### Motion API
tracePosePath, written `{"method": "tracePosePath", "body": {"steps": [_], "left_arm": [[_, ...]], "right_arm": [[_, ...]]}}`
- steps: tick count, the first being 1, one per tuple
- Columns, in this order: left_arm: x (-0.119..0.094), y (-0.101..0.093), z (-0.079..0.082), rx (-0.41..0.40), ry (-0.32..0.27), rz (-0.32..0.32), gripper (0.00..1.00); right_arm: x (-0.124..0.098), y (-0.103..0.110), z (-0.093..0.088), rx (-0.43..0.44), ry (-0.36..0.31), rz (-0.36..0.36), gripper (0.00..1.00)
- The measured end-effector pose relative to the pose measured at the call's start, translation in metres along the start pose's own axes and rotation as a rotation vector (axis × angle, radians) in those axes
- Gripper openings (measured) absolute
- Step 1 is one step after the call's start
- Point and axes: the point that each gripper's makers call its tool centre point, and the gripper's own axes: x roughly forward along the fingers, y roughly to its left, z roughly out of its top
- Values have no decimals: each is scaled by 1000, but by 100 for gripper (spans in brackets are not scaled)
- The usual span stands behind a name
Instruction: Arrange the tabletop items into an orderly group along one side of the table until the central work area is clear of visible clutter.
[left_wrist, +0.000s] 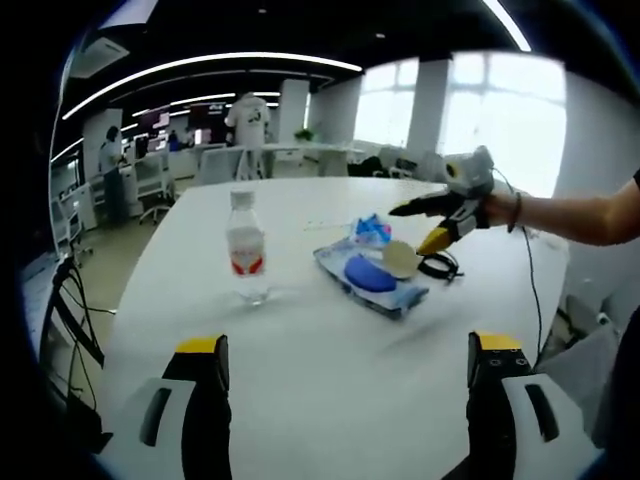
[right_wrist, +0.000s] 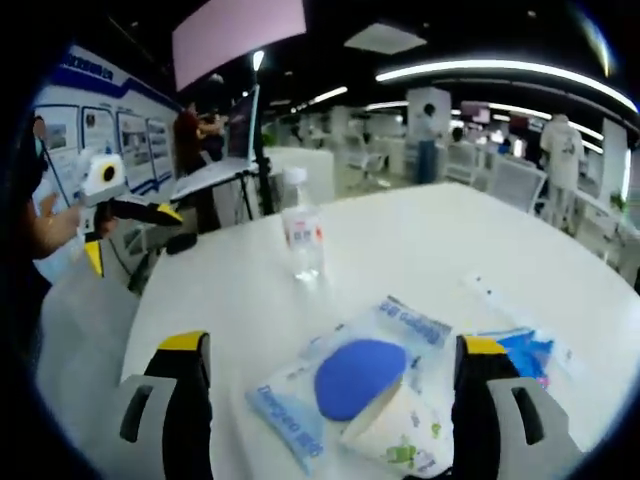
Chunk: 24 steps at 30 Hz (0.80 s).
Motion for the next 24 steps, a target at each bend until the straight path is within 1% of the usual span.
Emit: {"method": "tracePosePath", "body": {"steps": [6, 10, 13, 16, 19, 22, 24], "left_arm": [[-1, 2, 3, 6, -4, 2, 97], [-1, 2, 4, 8, -6, 4, 97], [-3, 3, 4, 7, -9, 7, 97], [-4, 4, 3, 5, -9, 11, 97], [-5, 4, 2, 3, -5, 15, 97], [-5, 2, 2, 3, -6, 16, 97], [-6, 2, 3, 3, -8, 17, 97]], "right_arm": [[-7, -4, -14, 7, 27, -16, 100], [-9, -6, -23, -7, 55, -23, 100], [-11, -8, -35, -35, 102, -23, 100], [-12, -10, -42, -46, 125, -28, 99], [-13, -15, -48, -73, 150, -44, 96], [-16, -26, -58, -139, 200, -80, 91], [-17, -30, -61, -169, 214, -91, 87]]}}
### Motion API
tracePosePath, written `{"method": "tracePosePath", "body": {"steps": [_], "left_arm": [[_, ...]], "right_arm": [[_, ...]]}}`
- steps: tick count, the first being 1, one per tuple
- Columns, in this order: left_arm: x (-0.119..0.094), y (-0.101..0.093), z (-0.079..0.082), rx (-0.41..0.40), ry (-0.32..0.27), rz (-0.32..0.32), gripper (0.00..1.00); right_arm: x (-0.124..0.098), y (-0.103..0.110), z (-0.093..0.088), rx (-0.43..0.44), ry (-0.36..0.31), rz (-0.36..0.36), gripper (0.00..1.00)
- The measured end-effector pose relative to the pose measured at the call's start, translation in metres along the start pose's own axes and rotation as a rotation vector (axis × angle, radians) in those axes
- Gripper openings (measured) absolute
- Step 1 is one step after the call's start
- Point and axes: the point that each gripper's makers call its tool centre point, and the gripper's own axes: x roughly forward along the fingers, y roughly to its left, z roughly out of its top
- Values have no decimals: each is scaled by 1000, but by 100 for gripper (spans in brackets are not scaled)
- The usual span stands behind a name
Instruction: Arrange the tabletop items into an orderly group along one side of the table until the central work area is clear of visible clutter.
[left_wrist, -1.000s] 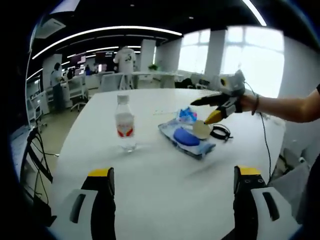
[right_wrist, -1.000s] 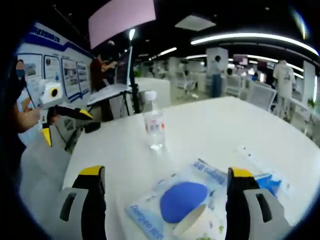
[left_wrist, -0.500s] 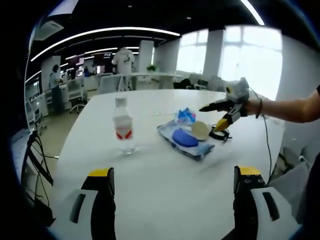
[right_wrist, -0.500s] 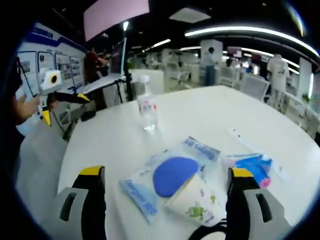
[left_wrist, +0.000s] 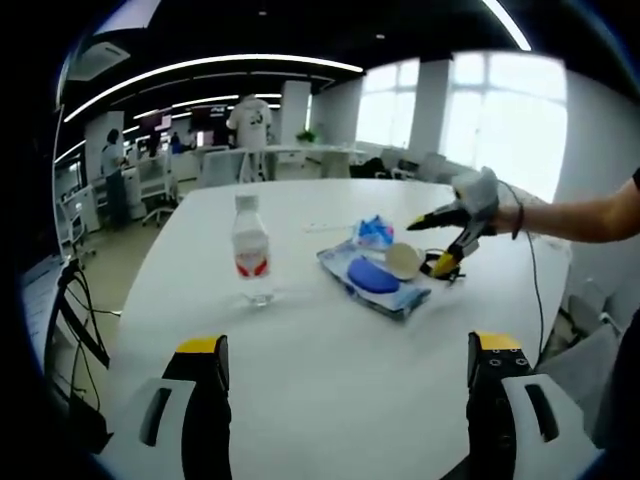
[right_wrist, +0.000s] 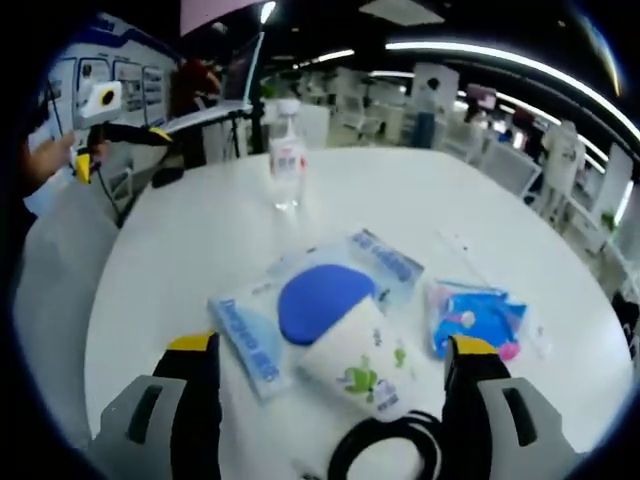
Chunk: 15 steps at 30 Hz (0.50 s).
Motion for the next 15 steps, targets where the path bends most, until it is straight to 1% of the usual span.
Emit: {"method": "tracePosePath", "body": {"steps": [2, 5, 6, 10, 13, 15], "left_arm": [[-1, 1, 0, -1, 0, 2, 97], [-1, 2, 0, -2, 0, 4, 97], [-1, 2, -1, -2, 2, 4, 97], [-2, 3, -1, -4, 3, 4, 97], [-2, 4, -2, -4, 5, 6, 97], [-2, 4, -2, -5, 5, 7, 97]], "right_arm": [[1, -2, -5, -8, 16, -7, 84], [1, -7, -12, -52, 52, -26, 80], [1, -9, -14, -63, 59, -36, 77], [1, -10, -17, -93, 79, -43, 72], [3, -13, -22, -144, 105, -54, 67], [5, -14, -26, -156, 117, -55, 65]]}}
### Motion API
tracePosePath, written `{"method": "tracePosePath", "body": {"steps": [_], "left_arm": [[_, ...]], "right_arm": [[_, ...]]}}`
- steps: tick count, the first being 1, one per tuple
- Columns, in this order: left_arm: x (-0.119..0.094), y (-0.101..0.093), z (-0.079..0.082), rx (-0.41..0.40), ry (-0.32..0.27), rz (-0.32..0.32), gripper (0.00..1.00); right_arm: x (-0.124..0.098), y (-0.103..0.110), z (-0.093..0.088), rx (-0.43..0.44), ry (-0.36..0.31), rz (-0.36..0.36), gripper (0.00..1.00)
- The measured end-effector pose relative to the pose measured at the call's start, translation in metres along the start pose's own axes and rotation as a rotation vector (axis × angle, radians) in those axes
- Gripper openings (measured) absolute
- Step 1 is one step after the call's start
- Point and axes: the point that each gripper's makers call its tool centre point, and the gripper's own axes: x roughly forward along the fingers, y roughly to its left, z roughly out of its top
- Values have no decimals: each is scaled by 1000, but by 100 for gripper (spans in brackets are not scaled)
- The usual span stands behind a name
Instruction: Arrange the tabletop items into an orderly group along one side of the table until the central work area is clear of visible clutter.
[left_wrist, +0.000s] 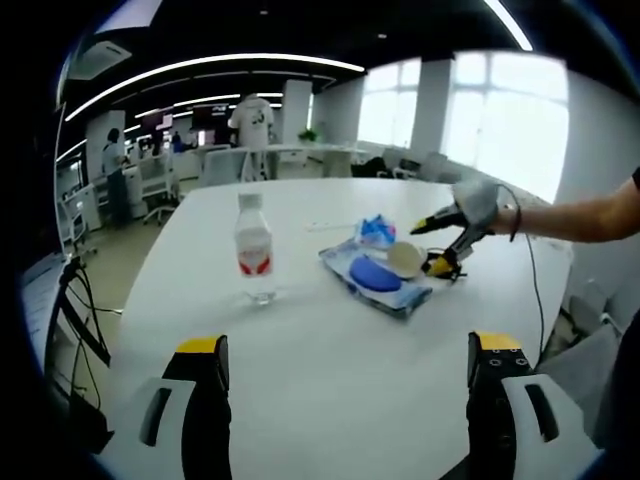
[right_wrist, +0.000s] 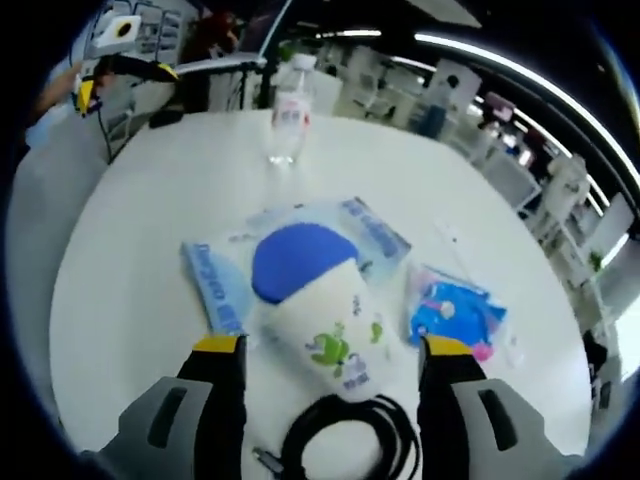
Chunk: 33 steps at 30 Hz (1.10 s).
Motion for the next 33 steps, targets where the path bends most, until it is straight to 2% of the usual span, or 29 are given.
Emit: {"method": "tracePosePath", "body": {"steps": [4, 7, 8, 12, 16, 23, 33], "left_arm": [[-1, 3, 2, -11, -11, 9, 97], [-1, 4, 3, -22, -20, 7, 97], [-1, 4, 3, -24, -20, 8, 97], [-1, 5, 0, -23, -12, 9, 97], [-2, 6, 0, -29, -18, 9, 97], [-2, 9, 0, -36, -18, 11, 96], [-4, 6, 1, -59, -28, 9, 96]], "right_arm": [[3, -2, -2, -80, 32, -15, 60], [6, -5, -3, -104, 44, -28, 58], [6, -6, -3, -141, 57, -34, 58], [10, -5, -1, -188, 71, -41, 55], [13, -3, 1, -275, 96, -54, 51], [16, 0, 4, -351, 115, -52, 42], [18, 3, -1, -446, 170, -58, 39]]}}
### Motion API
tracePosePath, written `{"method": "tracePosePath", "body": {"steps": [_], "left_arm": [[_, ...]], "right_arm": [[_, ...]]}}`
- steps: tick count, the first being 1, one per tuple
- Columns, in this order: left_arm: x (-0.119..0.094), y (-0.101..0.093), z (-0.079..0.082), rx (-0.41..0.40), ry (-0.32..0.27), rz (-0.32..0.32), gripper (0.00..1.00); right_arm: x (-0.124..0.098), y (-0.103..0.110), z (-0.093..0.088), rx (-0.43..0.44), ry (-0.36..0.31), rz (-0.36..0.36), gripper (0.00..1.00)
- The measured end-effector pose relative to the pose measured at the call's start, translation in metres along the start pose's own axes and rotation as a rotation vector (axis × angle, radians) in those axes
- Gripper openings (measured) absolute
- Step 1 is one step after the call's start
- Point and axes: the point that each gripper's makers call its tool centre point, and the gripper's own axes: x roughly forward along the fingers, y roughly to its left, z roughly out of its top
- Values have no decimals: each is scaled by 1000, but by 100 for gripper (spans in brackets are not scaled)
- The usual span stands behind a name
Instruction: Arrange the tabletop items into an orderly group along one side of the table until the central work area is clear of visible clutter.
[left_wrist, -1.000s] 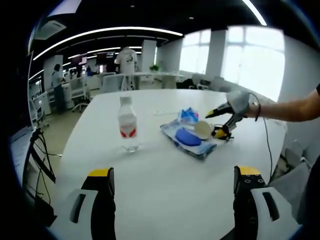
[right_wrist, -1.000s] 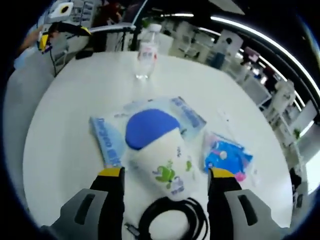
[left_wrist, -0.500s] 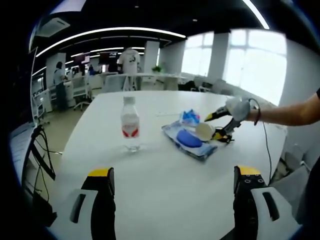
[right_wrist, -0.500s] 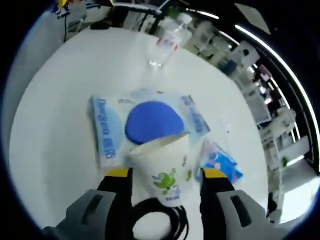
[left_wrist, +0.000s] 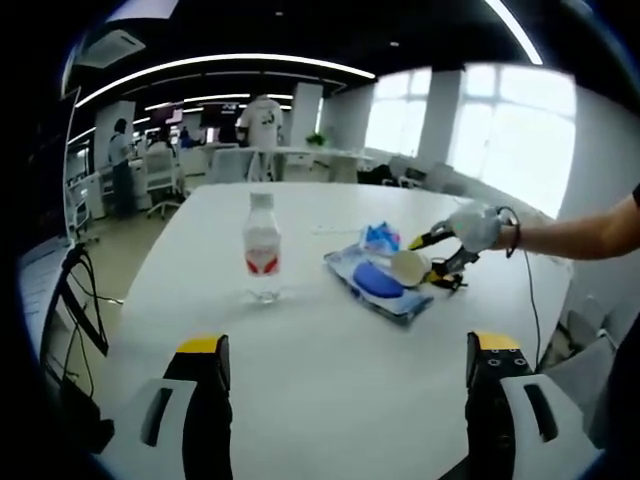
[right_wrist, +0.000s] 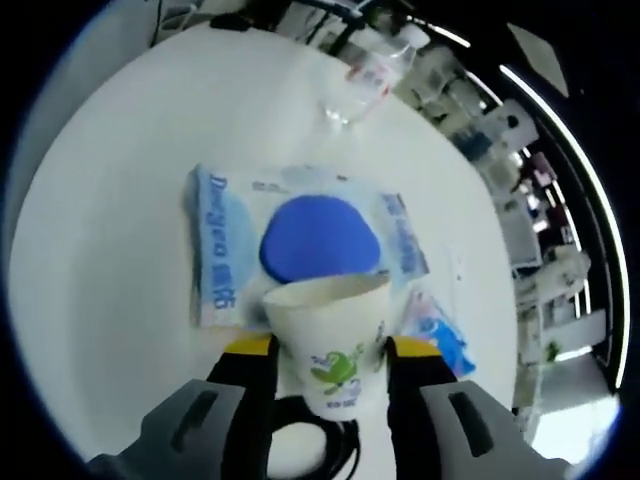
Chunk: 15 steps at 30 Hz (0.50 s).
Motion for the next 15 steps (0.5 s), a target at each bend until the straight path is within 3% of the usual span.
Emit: {"method": "tracePosePath", "body": {"steps": [7, 15], "left_arm": [[-1, -3, 2, -9, -7, -2, 96], [-2, -5, 2, -3, -7, -8, 95]], "right_arm": [[1, -1, 0, -44, 25, -7, 38], [-2, -3, 0, 33, 3, -7, 36]]}}
